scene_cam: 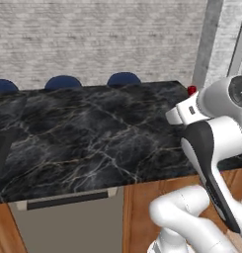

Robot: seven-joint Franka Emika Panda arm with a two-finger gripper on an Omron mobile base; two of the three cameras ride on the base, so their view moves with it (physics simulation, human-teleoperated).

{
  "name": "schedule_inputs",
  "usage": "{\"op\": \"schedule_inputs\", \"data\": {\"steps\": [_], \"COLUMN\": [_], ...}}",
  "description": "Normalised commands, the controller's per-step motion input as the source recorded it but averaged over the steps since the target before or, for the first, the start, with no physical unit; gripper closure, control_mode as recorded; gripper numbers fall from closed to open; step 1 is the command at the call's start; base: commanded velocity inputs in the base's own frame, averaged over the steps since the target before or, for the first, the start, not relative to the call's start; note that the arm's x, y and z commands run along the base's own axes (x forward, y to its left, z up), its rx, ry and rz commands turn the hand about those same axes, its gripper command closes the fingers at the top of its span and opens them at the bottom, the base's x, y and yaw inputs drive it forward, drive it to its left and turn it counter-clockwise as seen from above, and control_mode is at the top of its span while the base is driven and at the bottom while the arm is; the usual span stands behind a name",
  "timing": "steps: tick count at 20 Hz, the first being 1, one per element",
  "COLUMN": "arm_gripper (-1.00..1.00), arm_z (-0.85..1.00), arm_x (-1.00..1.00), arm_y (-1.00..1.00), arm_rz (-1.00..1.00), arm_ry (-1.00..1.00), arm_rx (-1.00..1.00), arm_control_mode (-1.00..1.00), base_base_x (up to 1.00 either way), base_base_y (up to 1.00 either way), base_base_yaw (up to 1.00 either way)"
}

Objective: Place the beer and liquor on the top shelf of the fridge to keep them out of children's reach, and place the sweet potato on lower shelves for easy access.

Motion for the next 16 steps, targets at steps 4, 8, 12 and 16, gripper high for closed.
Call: {"op": "schedule_inputs", "data": {"steps": [4, 8, 12, 16], "arm_gripper": [1.0, 1.0, 1.0, 1.0], "arm_z": [0.0, 0.0, 0.0, 0.0], "arm_x": [0.0, 0.0, 0.0, 0.0], "arm_y": [0.0, 0.0, 0.0, 0.0], "arm_rz": [0.0, 0.0, 0.0, 0.0], "arm_ry": [0.0, 0.0, 0.0, 0.0], "arm_rx": [0.0, 0.0, 0.0, 0.0], "arm_control_mode": [1.0, 1.0, 1.0, 1.0], "base_base_x": [-0.99, -0.4, -0.05, 0.0], "base_base_y": [-0.42, -0.87, -1.0, -1.0], "base_base_yaw": [-0.01, -0.16, -0.35, -0.46]}}
